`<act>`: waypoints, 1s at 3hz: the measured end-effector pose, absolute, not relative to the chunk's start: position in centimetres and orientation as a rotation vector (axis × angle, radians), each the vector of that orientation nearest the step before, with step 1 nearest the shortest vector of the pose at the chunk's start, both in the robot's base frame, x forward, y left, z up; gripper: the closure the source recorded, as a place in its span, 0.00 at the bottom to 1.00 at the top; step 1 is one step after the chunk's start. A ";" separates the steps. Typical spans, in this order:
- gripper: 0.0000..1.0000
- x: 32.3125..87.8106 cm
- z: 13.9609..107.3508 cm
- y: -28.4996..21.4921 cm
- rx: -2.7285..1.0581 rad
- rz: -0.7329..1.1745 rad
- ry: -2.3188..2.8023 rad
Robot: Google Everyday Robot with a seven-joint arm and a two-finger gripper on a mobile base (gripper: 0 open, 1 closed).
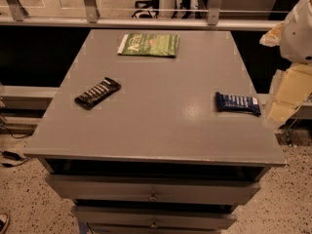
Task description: Pick rxbar blueberry
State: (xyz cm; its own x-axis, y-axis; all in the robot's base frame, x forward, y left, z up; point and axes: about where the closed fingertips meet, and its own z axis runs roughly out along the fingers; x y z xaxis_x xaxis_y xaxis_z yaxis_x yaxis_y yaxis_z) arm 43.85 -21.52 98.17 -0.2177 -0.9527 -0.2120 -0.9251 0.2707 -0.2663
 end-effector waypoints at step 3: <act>0.00 46.9 97.1 -23.6 -1.639 -0.105 2.161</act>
Offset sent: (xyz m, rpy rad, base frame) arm 0.0209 -0.0170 -0.0138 0.0196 -0.0460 0.0018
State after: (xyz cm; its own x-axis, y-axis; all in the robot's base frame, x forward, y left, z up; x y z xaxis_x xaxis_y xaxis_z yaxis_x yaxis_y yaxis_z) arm 46.92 -23.59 97.12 -0.2133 -0.9343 -0.2856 -0.9023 0.3005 -0.3091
